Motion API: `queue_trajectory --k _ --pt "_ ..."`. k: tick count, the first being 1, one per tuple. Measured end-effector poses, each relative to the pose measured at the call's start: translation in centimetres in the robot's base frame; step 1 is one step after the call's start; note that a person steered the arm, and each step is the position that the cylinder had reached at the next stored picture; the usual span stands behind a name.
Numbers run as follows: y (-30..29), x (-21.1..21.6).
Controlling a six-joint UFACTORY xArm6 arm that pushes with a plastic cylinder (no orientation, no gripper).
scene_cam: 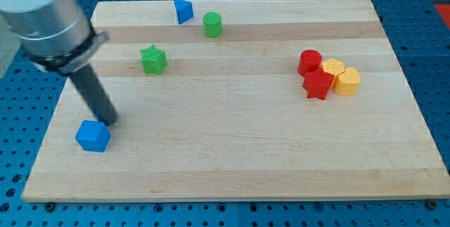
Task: Keep green star in between green circle and blue cube
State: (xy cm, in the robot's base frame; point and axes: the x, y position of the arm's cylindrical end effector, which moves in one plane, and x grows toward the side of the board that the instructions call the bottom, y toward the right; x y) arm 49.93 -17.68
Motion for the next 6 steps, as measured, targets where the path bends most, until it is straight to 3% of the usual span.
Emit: queue_trajectory --k 1,2,3,4,5,6 --pt "8.7 -4.4" --pt "10.6 -12.1" --pt "5.5 -17.2" --pt "0.3 -15.0" --pt "0.1 -9.8" --pt "1.0 -13.8"
